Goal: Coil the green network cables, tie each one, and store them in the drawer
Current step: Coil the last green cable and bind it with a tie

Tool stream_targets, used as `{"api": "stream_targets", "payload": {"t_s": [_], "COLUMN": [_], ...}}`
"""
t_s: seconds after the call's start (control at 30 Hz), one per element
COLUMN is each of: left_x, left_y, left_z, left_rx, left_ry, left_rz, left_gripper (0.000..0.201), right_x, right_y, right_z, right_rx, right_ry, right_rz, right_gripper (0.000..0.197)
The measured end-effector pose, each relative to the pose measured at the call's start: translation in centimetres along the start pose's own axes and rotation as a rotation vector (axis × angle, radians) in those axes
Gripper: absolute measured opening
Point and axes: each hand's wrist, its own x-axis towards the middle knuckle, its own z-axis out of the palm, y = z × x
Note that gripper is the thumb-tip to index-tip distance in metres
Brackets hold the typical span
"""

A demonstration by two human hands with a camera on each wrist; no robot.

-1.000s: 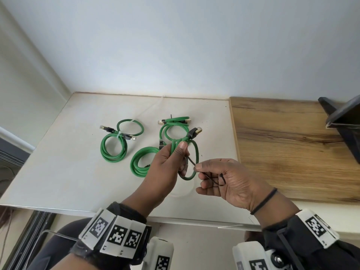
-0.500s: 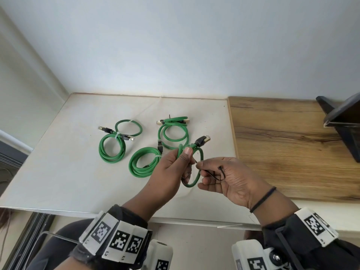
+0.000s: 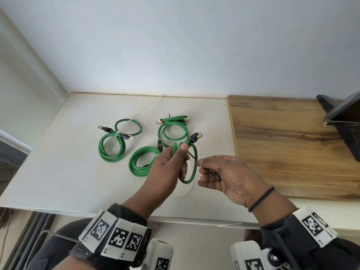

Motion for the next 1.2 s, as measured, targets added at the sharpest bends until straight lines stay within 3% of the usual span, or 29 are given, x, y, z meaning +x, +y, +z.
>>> {"api": "stream_targets", "payload": {"t_s": [0.37,0.63,0.7,0.9,1.2], "left_x": [-0.5,-1.1,-1.1,-1.0,-0.9], "left_y": [0.5,0.0,0.0,0.3,0.2], "left_z": [0.4,0.7,0.8,0.7,0.5], "left_rx": [-0.044,0.195,0.209,0.138,0.105], "left_ry": [-0.146,-0.161,-0.174,-0.205,-0.2], "left_rz": [-0.008,0.168,0.169,0.138,0.073], "left_gripper": [0.036,0.044,0.044,0.042,0.042], "right_x": [0.3,0.5,0.4,0.0,-0.4], "right_y": [0.3,0.6,0.5,0.6,0.3], "right_z": [-0.1,-0.1,0.0,0.2,0.4], "right_rx": [-0.019,-0.106,-0.093,-0.039,-0.006], "right_ry": [-0.001,0.0,-0.021,-0.097,-0.13], "right_rz": [-0.011,-0.031,-0.061,-0.137,-0.154], "right_gripper": [0.011,0.006,0.001,0.02,0.009]}}
